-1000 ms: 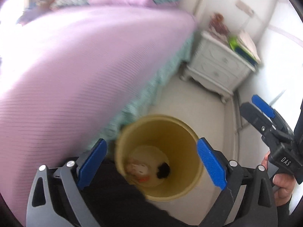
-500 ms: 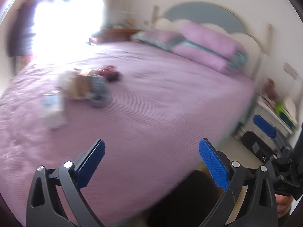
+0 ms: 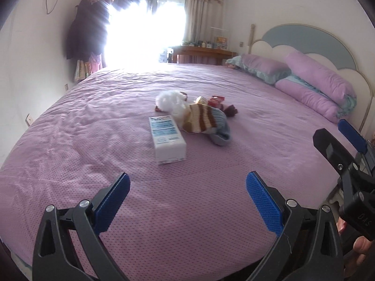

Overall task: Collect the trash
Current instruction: 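Return both tools to the bed toward the white milk carton, then grasp the white milk carton with the left tool while the right tool grasps the striped sock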

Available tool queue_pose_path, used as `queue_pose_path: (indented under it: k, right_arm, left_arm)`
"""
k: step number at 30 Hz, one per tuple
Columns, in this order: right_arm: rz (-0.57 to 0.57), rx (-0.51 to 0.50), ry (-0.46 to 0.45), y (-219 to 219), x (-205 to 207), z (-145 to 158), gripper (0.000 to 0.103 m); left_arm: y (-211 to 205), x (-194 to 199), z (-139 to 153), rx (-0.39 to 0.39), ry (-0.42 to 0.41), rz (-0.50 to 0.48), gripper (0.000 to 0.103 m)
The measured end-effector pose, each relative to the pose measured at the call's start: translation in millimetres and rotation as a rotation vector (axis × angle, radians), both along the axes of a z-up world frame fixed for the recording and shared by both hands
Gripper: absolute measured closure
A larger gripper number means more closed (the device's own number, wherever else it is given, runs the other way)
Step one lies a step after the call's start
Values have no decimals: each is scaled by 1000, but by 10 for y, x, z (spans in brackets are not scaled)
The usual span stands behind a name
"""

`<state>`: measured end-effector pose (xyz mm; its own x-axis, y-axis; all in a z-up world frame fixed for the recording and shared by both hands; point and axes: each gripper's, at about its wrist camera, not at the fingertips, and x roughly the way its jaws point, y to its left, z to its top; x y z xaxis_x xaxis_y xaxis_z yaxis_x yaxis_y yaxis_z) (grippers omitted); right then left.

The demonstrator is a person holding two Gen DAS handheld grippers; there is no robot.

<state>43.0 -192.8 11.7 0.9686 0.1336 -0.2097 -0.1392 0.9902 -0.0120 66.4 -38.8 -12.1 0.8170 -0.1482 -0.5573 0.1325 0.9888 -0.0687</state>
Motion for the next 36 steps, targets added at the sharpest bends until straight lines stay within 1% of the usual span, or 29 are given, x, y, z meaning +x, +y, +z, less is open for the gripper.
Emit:
queue_pose_path:
  k: [3,7,8,11,14,19,22,27,31,33,34,35,36]
  right_arm:
    - [49,24,46,29,175,-23,8]
    - [64,46,82,15,293,-96,8]
    - [72,63,88,-4,325,-115,8]
    - [97,119,148,-75,458,-193,8]
    - [76,92,152,-80,527,-248,8]
    - [107,78,184,-87,660,-302,8]
    - [102,72,191,-102,724,-314,8]
    - [107,108,202,-176,808,-332,8]
    - [105,85,220,-180,903,-379,8]
    - [102,79,232,-181,985,-402,8]
    - [101,81,238,-184,1020,-408,8]
    - [99,84,246,-193,1064,-410,8]
    - [104,87,259,-199,1121,-411,8]
  left_arm:
    - [64,89,-23,-12,11,23,4]
    - [121,227,-109,-14,33,38,4]
    - [127,270,-146,-13,44,43,4]
    - [129,397,-250,-17,74,47,4]
    - [126,562,-357,-31,106,67,4]
    - [125,791,-457,-57,136,88,4]
    - [85,973,-490,-37,136,118,4]
    - [-11,1337,-593,2,154,133,4]
    - [19,1565,-623,-15,159,161,5]
    - [37,1666,-634,-27,173,163,15]
    - [38,1710,-648,-28,190,163,34]
    - [41,1752,-670,-24,212,161,48]
    - [53,1770,-684,-25,220,163,48]
